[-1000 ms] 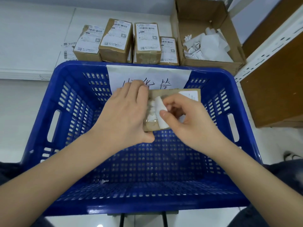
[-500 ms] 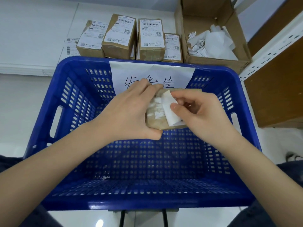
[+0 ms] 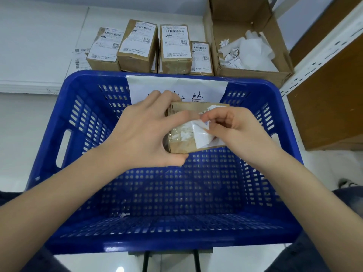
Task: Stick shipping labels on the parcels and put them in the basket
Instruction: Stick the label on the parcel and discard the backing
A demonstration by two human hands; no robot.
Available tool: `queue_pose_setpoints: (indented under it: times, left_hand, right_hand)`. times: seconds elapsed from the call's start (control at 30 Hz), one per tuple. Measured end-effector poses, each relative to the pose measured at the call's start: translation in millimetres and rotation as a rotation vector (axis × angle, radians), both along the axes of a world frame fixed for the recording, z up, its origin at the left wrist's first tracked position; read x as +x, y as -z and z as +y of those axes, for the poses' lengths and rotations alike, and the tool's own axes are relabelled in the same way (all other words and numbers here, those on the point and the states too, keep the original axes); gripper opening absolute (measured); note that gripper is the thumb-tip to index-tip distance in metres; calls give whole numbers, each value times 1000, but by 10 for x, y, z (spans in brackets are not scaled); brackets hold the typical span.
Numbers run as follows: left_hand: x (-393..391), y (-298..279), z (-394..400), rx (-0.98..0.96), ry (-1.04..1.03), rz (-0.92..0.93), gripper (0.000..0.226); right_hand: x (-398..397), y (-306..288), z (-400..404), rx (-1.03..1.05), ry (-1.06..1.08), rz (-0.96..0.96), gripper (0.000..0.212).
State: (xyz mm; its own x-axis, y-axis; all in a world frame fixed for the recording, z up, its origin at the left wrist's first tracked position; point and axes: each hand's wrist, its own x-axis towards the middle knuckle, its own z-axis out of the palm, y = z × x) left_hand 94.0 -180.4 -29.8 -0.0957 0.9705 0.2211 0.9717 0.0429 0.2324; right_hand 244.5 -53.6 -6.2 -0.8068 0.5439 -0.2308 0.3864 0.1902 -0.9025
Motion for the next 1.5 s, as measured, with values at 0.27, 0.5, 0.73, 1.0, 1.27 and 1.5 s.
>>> queue_pose_setpoints:
  times: [0.27,0.5,0.73,1.0,1.27,1.5]
  left_hand:
    - [-3,-37,-6,20,-14,70,62]
    - [-19,-66,-21,66,-41,127,60]
    - [19,-19,-6,130,-45,178,73]
    - [13,19,20,94,-5,163,63]
    - [-20,32,31,101,-36,120,54]
    - [-51,18,16,94,-59,114,58]
  right_hand:
    - [20,-114,78,-243,-39,-60,18]
    - [19,-144,75,-215,15,-20,18]
    - [5,-76,68,-76,36,17,10]
    - [-3,17,17,208,61,58,16]
    - [1,48,44,139,60,73,3]
    - [71,-78,223,-6,-156,82,32]
